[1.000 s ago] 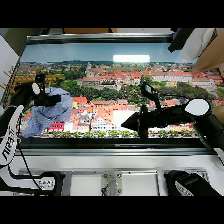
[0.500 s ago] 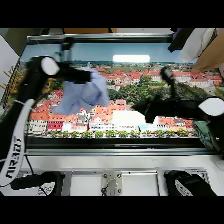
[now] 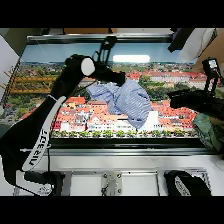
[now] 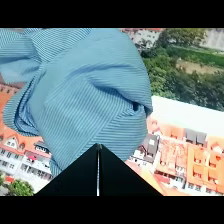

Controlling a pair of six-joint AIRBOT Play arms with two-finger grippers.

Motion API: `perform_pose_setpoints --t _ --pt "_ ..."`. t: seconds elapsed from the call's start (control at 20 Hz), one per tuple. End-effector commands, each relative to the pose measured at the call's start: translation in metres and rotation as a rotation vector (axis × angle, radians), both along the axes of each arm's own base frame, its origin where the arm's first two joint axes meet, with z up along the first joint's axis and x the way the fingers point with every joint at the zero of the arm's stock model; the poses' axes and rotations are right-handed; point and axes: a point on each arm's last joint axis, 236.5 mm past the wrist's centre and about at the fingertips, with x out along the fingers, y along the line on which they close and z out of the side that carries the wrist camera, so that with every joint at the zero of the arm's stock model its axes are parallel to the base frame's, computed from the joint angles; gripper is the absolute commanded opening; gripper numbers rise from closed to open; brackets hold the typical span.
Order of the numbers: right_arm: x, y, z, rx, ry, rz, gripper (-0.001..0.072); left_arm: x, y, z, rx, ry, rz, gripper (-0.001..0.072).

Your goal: Fold the clothes and pants, and hang the long-sleeved shirts on hangers.

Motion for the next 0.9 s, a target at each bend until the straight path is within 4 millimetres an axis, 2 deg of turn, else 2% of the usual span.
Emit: perform_pose_setpoints --t 0.0,0.05,0.1,0.2,0.3,0.4,0.55,0.75,0.8,0.85 --pt "-0.01 -0.016 -0.023 -0.052 0.096 -0.033 0.002 0.003 0.05 -0.03 0.053 0.16 0.085 0.0688" --pt "-0.01 -0.016 -0.027 -0.049 0.107 -0.031 0.002 -0.008 0.066 -0.057 0.074 0.261 0.1 0.0689" --pt "-0.01 -0.015 -0.031 -0.048 0.119 -0.029 0.002 -0.027 0.078 -0.096 0.058 0.399 0.115 0.0689" --pt "-0.01 -0.015 -0.036 -0.048 0.13 -0.029 0.002 -0.055 0.081 -0.16 -0.067 0.583 0.195 0.0689" --pt "-0.01 -0.015 -0.036 -0.047 0.131 -0.029 0.002 -0.061 0.074 -0.182 -0.15 0.624 0.237 0.0689" --pt "-0.01 -0.015 -0.036 -0.047 0.132 -0.029 0.002 -0.063 0.058 -0.194 -0.209 0.65 0.234 0.0689" --pt "-0.01 -0.015 -0.036 -0.047 0.132 -0.029 0.002 -0.06 0.031 -0.199 -0.243 0.672 0.19 0.0689" --pt "-0.01 -0.015 -0.036 -0.047 0.131 -0.029 0.002 -0.037 0.007 -0.194 -0.262 0.643 0.168 0.0687" --pt "-0.01 -0.015 -0.036 -0.048 0.132 -0.029 0.002 -0.031 0.005 -0.19 -0.273 0.638 0.177 0.057" --pt "-0.009 -0.015 -0.037 -0.048 0.133 -0.029 0.002 -0.026 0.005 -0.184 -0.282 0.629 0.179 0.03"
